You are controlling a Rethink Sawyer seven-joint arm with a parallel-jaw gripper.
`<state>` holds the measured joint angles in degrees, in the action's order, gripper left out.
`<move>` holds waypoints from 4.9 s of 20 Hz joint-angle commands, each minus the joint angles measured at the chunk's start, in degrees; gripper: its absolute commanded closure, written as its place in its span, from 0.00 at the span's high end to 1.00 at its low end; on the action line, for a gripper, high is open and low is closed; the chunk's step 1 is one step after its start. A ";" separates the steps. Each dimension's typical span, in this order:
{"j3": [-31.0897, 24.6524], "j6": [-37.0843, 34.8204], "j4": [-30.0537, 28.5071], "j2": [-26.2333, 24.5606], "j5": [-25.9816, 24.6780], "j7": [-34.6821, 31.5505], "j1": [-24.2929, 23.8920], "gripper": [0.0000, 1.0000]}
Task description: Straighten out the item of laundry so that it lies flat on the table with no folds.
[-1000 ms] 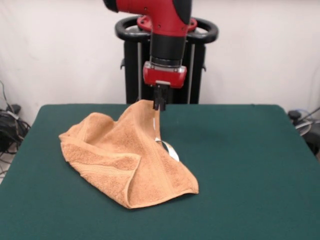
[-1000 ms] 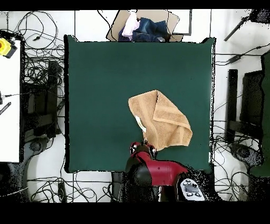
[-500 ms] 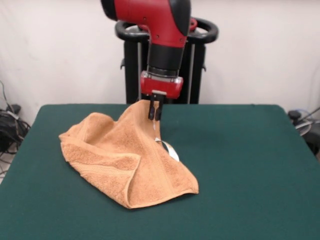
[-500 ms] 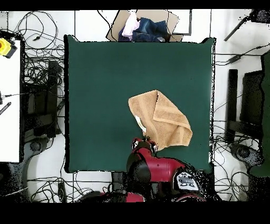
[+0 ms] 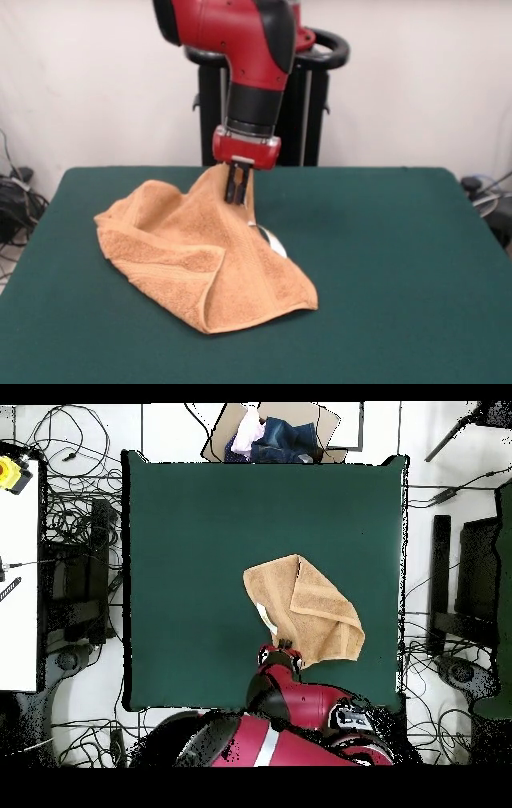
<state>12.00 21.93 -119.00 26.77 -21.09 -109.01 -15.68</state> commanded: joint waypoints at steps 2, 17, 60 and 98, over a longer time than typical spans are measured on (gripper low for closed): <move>2.18 6.84 5.26 -6.96 4.71 -8.28 1.37 0.00; 2.70 18.26 11.40 -25.25 18.38 -8.94 6.68 0.00; -15.34 1.23 -1.43 -10.14 20.89 -16.41 6.96 0.00; -14.53 -2.96 -13.32 3.04 21.83 -10.85 1.51 0.00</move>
<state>-3.56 25.44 -130.50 26.01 -1.16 -109.01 -11.57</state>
